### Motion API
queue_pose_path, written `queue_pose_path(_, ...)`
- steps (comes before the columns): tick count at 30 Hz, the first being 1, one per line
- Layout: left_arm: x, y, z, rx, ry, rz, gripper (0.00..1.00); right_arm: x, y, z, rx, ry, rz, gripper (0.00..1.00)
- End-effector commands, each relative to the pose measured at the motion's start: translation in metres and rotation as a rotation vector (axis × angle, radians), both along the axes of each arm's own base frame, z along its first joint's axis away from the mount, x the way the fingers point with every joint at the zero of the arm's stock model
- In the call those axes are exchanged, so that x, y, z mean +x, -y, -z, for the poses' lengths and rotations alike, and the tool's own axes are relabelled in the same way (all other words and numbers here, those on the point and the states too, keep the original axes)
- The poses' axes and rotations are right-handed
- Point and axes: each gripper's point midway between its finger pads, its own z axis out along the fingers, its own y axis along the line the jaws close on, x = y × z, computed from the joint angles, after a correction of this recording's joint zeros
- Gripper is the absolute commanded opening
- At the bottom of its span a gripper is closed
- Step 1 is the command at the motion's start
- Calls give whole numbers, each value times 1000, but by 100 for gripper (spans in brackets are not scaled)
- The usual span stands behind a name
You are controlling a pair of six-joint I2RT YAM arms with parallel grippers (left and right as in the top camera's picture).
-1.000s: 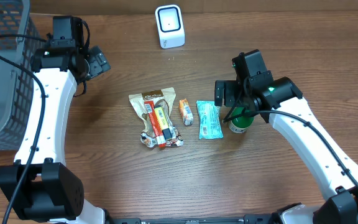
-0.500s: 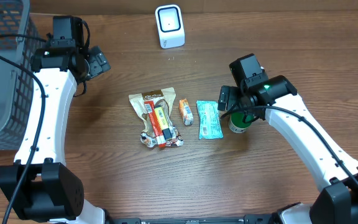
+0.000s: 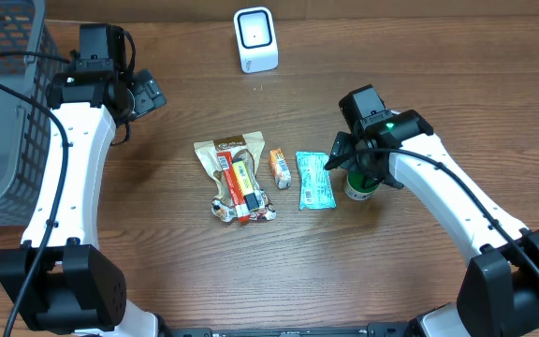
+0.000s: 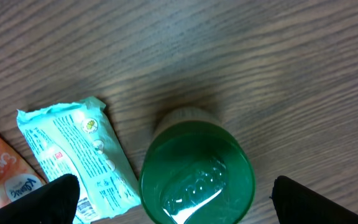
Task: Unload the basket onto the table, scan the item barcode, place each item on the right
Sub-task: 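Lower the right gripper down over the green jar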
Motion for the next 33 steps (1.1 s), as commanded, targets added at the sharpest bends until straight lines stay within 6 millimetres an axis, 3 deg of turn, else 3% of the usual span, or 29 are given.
queue_pose_path(1,0,-2,-6,12,10,14,100,-3,2,3,7,-18,22,100)
queue_pose_path(11,0,-2,-6,12,10,14,100,-1,7,8,28,-16,153,94)
queue_pose_path(25,0,-2,-6,12,10,14,100,-9,13,29,22,-57,241,93)
queue_pose_path(33,0,-2,-6,12,10,14,100,-12,4,40,79,-68,243,91)
